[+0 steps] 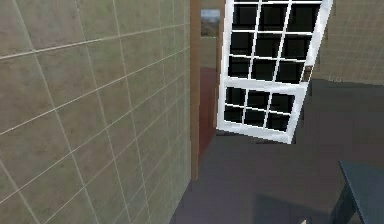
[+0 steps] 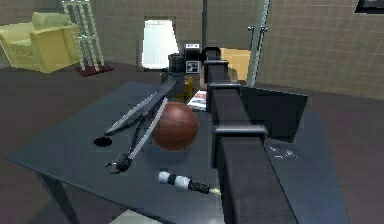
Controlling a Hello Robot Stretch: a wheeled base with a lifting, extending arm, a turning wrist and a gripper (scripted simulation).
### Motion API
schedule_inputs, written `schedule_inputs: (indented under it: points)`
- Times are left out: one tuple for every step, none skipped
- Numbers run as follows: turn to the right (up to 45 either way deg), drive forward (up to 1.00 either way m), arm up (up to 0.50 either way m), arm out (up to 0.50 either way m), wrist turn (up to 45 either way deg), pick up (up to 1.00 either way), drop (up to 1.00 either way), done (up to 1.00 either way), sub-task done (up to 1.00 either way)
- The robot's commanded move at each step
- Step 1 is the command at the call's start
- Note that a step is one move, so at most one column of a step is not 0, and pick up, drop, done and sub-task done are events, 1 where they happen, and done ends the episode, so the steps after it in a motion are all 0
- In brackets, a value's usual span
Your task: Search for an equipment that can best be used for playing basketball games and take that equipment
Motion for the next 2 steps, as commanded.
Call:
schedule_inputs:
  points:
    - [0.0, 0.0, 0.0, 0.0, 45.0, 0.0, 0.0, 0.0, 0.0]
    - [0.0, 0.0, 0.0, 0.0, 45.0, 0.0, 0.0, 0.0, 0.0]
